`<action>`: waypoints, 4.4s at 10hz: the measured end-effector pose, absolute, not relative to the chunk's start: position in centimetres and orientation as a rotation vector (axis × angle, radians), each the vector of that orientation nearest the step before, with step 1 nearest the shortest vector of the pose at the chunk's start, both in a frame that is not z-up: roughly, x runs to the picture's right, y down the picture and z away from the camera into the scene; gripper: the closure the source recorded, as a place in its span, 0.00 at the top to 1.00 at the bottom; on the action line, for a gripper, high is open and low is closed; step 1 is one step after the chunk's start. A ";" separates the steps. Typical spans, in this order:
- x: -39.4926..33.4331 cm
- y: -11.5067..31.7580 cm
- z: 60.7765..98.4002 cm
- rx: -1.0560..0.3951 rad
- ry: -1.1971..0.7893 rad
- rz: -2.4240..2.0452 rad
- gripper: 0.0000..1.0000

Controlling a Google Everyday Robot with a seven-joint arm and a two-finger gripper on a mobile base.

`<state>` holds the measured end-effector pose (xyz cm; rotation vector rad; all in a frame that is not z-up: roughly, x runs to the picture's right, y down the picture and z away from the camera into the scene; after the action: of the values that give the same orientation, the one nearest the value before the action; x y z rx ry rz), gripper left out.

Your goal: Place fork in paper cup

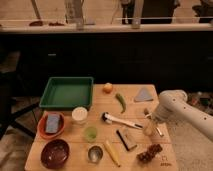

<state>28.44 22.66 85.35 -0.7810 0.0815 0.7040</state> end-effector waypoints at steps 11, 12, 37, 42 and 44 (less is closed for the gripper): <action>28.7 22.7 85.1 -0.789 0.098 0.695 0.01; 28.7 22.7 85.1 -0.788 0.098 0.693 0.00; 21.6 13.1 79.4 -0.637 -0.042 0.510 0.00; 21.4 12.9 79.9 -0.629 -0.041 0.497 0.00; 18.6 12.3 80.8 -0.627 -0.053 0.440 0.00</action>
<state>18.57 12.31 80.75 -0.6268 -0.0529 0.4395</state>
